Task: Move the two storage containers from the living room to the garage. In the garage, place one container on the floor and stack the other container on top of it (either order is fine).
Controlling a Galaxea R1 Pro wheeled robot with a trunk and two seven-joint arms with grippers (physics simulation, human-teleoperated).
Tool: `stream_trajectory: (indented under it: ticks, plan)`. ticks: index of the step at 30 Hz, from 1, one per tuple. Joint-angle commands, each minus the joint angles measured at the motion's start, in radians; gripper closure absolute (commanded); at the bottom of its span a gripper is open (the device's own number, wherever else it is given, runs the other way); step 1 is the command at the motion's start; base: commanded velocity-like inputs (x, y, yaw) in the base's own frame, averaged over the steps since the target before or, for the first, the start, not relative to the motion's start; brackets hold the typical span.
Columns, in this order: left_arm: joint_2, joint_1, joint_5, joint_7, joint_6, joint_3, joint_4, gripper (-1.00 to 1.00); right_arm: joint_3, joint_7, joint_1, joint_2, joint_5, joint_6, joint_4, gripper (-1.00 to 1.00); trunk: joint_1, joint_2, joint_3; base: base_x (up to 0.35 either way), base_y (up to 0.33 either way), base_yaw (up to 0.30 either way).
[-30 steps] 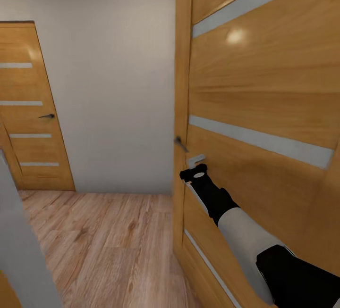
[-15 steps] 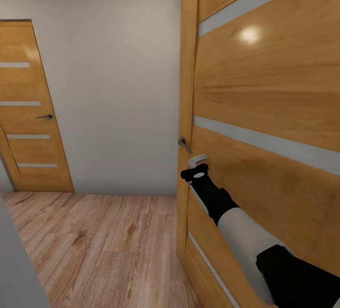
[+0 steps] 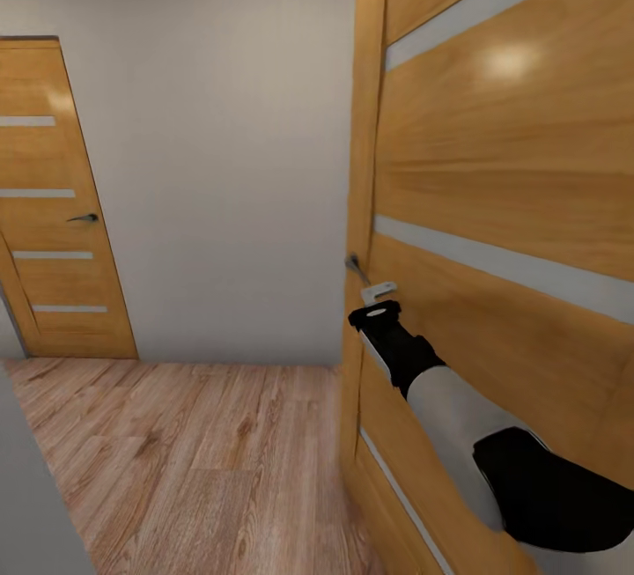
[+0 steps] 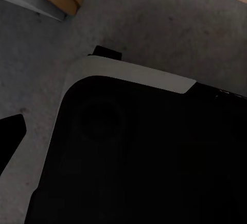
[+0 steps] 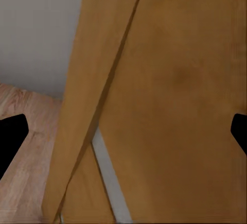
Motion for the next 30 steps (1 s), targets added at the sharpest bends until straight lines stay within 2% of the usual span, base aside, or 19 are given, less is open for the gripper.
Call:
stream_trajectory:
  ticks: [1, 5, 17, 20, 30]
  plan:
    - [0.000, 0.000, 0.001, 0.000, -0.002, 0.006, -0.001, -1.00, -0.002, -0.015, -0.012, 0.000, 0.035, 0.013, 0.013, -1.00, 0.000, -0.001, -0.001, 0.000, 0.000, 0.000]
    - [0.000, 0.000, 0.002, 0.000, -0.002, 0.006, -0.001, -1.00, -0.017, -0.016, -0.055, 0.000, 0.035, 0.011, 0.060, -1.00, 0.000, -0.001, -0.001, 0.000, 0.000, 0.000]
    - [0.000, 0.000, 0.001, 0.000, -0.002, 0.006, -0.001, -1.00, -0.020, -0.016, -0.109, 0.000, 0.031, 0.014, 0.079, -1.00, 0.000, -0.001, -0.001, 0.000, 0.000, 0.000]
    - [0.000, 0.000, 0.001, 0.000, -0.002, 0.006, -0.001, -1.00, -0.021, -0.016, -0.135, 0.000, 0.031, 0.015, 0.110, -1.00, 0.000, -0.001, -0.001, 0.000, 0.000, 0.000]
    - [0.000, 0.000, 0.002, 0.001, -0.002, 0.008, -0.002, -1.00, -0.022, -0.015, -0.151, 0.000, 0.037, 0.014, 0.120, -1.00, 0.000, -0.001, -0.001, 0.000, 0.000, 0.000]
